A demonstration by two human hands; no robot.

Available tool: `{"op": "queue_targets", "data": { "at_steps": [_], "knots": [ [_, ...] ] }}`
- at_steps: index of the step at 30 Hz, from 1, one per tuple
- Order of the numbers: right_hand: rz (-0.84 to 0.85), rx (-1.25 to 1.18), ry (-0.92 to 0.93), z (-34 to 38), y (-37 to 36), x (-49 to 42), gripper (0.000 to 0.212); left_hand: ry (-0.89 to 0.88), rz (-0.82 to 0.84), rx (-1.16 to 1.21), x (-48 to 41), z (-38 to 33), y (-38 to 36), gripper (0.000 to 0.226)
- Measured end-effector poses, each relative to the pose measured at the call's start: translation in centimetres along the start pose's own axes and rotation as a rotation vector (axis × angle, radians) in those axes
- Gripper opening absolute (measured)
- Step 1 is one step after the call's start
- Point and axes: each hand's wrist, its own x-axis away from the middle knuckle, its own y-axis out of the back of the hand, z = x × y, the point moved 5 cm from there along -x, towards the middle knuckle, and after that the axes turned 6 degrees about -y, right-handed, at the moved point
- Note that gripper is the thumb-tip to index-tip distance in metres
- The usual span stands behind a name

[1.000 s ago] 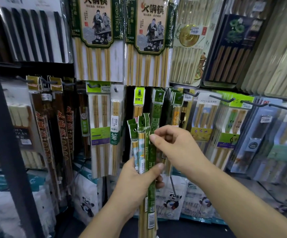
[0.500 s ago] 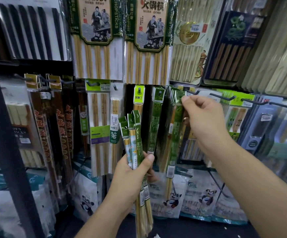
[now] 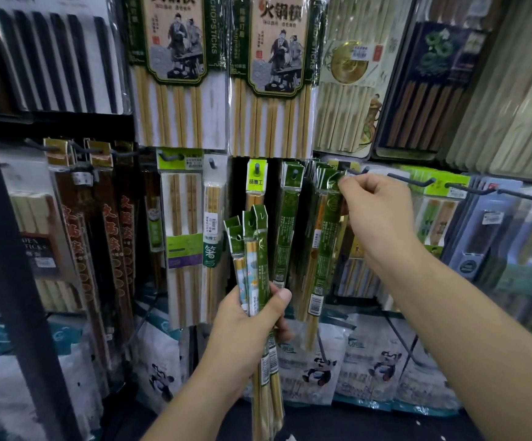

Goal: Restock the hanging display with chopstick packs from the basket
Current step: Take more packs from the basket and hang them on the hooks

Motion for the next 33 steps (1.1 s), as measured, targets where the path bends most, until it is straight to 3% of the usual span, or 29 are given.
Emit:
{"op": "queue_targets", "data": {
  "at_steps": [11, 20, 27, 30, 33],
  "knots": [
    [-0.023, -0.031, 0.087, 0.1, 0.1, -0.4, 0.038, -0.010, 0.039, -0.017, 0.1, 0.0, -0.5, 0.012],
    [-0.047, 0.030, 0.050, -0.3, -0.2, -0.7, 0.042, 0.003, 0.023, -0.032, 0.2, -0.2, -0.3, 0.010],
    [-0.046, 0.054, 0.012, -1.5, -0.8, -0.4, 0.021, -0.021, 0.034, -0.073, 0.4, -0.6, -0.5, 0.009],
    [-0.081, 0.078, -0.004, -1.6, -0.4, 0.4, 0.016, -0.016, 0.037, -0.124, 0.5, -0.7, -0.4, 0.024],
    [0.016, 0.032, 0.022, -1.6, -0.7, 2.5, 0.017, 0.006, 0.033, -0.104, 0.3, -0.3, -0.2, 0.063]
  ]
}}
